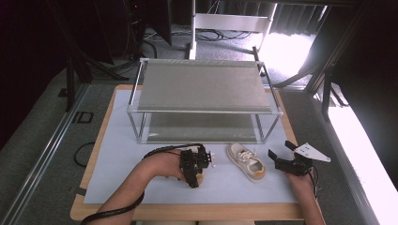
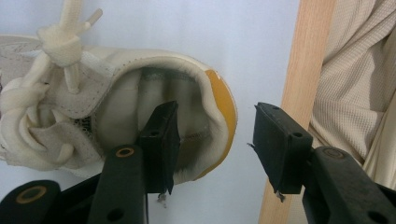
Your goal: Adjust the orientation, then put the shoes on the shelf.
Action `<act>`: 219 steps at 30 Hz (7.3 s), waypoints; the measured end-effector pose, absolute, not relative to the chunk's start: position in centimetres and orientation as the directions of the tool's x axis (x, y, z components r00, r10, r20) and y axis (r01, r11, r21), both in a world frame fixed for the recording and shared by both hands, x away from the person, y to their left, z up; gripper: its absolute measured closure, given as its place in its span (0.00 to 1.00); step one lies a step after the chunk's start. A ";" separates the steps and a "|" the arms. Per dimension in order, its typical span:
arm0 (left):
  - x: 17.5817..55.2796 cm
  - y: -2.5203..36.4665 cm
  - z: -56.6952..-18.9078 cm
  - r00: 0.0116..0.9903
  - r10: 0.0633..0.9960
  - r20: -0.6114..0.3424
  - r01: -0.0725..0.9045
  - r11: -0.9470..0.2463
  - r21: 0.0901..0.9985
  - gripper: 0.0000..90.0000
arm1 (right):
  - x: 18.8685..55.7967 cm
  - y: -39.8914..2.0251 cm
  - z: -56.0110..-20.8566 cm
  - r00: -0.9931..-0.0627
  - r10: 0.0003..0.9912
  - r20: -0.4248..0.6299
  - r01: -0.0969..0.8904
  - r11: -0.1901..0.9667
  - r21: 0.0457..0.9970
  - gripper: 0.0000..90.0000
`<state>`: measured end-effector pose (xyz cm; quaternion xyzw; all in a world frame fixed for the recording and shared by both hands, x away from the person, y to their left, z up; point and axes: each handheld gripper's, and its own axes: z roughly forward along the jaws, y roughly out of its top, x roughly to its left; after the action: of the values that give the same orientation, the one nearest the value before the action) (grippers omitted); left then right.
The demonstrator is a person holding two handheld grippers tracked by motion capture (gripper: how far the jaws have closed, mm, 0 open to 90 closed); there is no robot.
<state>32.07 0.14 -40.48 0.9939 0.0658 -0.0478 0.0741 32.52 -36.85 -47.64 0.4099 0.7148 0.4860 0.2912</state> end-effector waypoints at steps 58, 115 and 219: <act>32.0 -0.8 -40.9 0.982 0.108 -0.158 0.126 -0.986 0.112 0.55 | 31.8 -26.5 -36.7 -0.986 0.051 -0.158 0.046 0.998 0.034 0.34; 31.7 -0.3 -40.8 0.987 0.083 -0.139 0.109 -0.977 0.184 0.60 | 31.0 -17.2 -40.1 -0.996 -0.087 -0.029 -0.090 0.979 0.180 0.64; 35.6 3.4 -37.7 0.931 0.339 0.135 0.205 -0.793 0.574 0.65 | 34.7 -19.6 -39.7 -0.883 0.412 -0.224 0.187 0.747 0.637 0.85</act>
<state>35.63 3.44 -37.75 0.9396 0.1449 0.1163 0.2876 34.71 -19.63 -39.69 0.1634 0.9175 0.3156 0.1783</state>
